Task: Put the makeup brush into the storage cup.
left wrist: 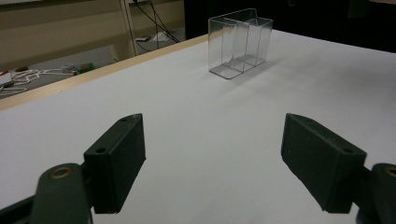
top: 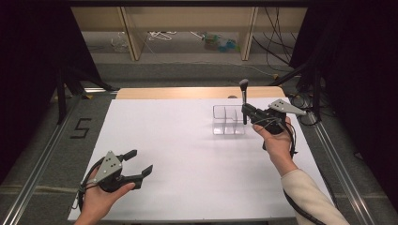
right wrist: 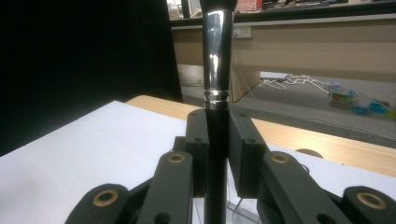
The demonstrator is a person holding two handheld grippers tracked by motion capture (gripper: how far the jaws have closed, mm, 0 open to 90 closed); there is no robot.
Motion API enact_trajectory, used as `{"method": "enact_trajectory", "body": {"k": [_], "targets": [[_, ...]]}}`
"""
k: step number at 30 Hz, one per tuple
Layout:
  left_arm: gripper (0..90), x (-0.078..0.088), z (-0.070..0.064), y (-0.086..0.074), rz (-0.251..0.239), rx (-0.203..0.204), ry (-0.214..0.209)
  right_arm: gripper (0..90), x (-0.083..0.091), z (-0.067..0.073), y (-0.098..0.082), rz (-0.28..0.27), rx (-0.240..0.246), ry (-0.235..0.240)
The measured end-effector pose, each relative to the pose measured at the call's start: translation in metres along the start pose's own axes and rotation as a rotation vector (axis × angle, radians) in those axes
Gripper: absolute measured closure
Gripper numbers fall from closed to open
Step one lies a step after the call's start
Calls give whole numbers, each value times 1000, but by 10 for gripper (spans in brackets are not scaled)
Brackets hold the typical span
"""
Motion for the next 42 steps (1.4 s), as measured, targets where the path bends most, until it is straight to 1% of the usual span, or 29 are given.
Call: {"method": "enact_trajectory", "body": {"k": [3, 4, 7, 9, 10, 12, 15, 27, 28, 30, 31, 33, 38, 39, 40, 42], "targets": [[217, 0, 0, 0, 0, 0, 0, 795, 0, -1, 0, -7, -4, 2], [217, 0, 0, 0, 0, 1, 0, 795, 0, -1, 0, 4, -8, -1], [217, 0, 0, 0, 0, 1, 0, 795, -1, -3, 0, -1, 3, -6], [218, 0, 0, 0, 0, 2, 0, 796, -1, -4, -1, 2, -1, -12], [217, 0, 0, 0, 0, 1, 0, 795, -2, -4, -1, -11, 2, -10], [218, 0, 0, 0, 0, 1, 0, 795, -2, -5, 0, -1, 8, -18], [217, 0, 0, 0, 0, 1, 0, 795, -3, -6, 0, -3, 14, -23], [218, 0, 0, 0, 1, 2, 1, 796, -5, -8, 2, -1, 21, -34], [218, 0, 0, 0, 1, 1, 1, 795, -5, -8, 2, 2, 15, -34], [218, 0, 0, 0, 1, 1, 1, 795, -7, -9, 2, -12, 22, -37], [218, 0, 0, 0, 1, 1, 1, 796, -6, -9, 3, -3, 23, -37], [217, 0, 0, 0, 1, 2, 1, 796, -7, -9, 3, -1, 22, -38], [218, 0, 0, 0, 2, 1, 1, 795, -9, -11, 3, -14, 25, -42], [218, 0, 0, 0, 1, 7, 6, 796, -8, -11, 3, -4, 24, -46], [218, 0, 0, 0, 1, 4, 3, 795, -9, -12, 3, -4, 21, -48], [217, 0, 0, 0, 1, 8, 7, 795, -10, -13, 3, -13, 23, -49]]}}
Point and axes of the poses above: each handheld gripper's, and its own axes: x roughly backward along the jaws, y roughly out of its top, z roughly to its left, the point moved 3 cm from there along -x, roughly forward along the jaws, and after that the axes turned 13 degrees about -z, right-handed, at the moved point
